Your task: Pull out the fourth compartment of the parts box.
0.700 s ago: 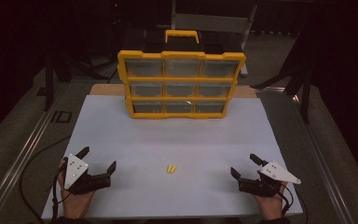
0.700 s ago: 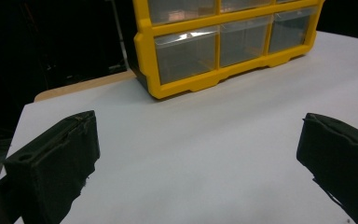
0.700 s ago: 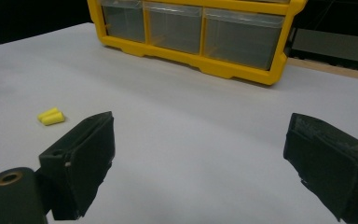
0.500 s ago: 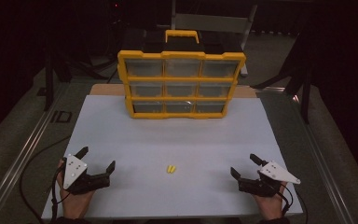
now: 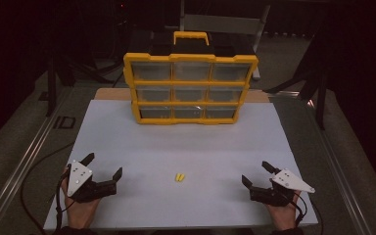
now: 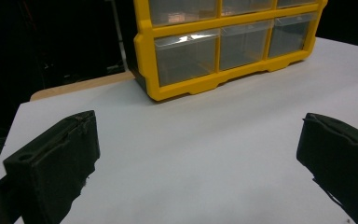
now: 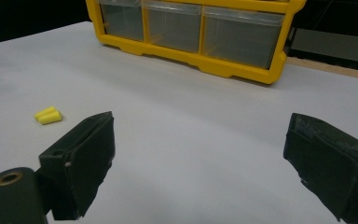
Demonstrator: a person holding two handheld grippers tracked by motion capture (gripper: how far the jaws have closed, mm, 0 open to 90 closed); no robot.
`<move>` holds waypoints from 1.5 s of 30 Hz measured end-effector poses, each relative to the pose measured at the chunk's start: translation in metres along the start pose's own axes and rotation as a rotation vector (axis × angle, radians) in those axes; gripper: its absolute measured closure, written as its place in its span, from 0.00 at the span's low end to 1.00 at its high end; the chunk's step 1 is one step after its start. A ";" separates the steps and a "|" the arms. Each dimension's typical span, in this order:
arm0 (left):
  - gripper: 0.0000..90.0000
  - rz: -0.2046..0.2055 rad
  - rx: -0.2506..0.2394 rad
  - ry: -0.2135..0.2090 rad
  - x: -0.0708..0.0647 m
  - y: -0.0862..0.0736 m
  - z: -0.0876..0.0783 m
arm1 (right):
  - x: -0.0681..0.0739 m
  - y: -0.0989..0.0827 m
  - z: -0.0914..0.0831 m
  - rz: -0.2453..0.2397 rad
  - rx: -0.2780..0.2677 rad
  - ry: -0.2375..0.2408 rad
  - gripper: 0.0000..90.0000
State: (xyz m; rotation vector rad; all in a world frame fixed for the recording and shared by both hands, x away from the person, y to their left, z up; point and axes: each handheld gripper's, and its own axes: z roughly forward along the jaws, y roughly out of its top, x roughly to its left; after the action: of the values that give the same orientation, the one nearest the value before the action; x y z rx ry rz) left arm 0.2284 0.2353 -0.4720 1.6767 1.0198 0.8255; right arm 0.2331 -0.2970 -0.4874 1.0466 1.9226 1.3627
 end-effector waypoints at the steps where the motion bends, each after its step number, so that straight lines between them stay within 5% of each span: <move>1: 0.00 0.000 0.001 -0.003 0.000 0.000 0.001 | 0.000 0.000 0.000 0.000 0.002 0.001 0.10; 14: 0.00 0.000 0.022 -0.010 -0.001 0.005 0.012 | 0.000 -0.001 0.001 0.006 -0.003 -0.002 0.10; 45: 0.00 0.071 0.016 -0.017 -0.008 0.033 0.050 | -0.002 -0.001 0.000 0.026 -0.019 -0.012 0.10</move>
State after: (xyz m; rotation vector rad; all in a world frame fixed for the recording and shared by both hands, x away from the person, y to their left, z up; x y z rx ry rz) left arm 0.2764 0.2029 -0.4560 1.7392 0.9625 0.8499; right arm 0.2345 -0.2990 -0.4884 1.0721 1.8899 1.3834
